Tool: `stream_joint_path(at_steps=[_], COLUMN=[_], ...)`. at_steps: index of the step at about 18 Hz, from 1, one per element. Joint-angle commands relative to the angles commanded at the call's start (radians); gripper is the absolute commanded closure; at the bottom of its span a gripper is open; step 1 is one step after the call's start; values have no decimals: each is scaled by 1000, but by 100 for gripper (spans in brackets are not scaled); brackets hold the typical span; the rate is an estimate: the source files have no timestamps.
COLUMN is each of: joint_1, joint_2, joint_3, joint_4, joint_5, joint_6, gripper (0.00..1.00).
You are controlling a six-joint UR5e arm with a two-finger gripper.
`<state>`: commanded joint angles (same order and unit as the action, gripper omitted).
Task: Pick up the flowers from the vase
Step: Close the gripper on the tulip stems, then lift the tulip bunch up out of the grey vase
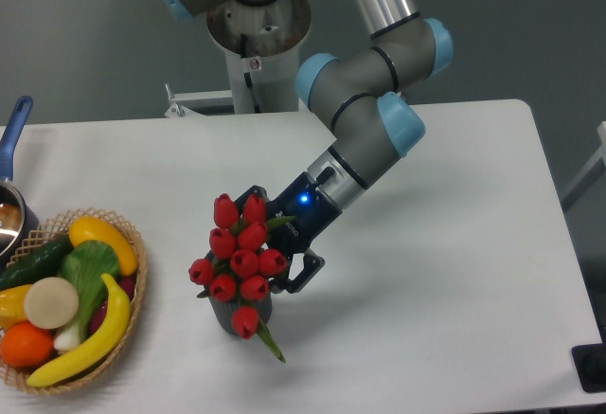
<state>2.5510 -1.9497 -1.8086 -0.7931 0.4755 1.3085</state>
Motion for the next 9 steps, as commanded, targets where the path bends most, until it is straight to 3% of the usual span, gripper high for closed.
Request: stream_joint_path(at_steps=[3, 9], joint_1=[0, 12], joint_2=[0, 8], joint_3=[-2, -5], joint_4=[5, 6], joint_5=[0, -28], joint_6=[0, 2], gripper=[43, 56])
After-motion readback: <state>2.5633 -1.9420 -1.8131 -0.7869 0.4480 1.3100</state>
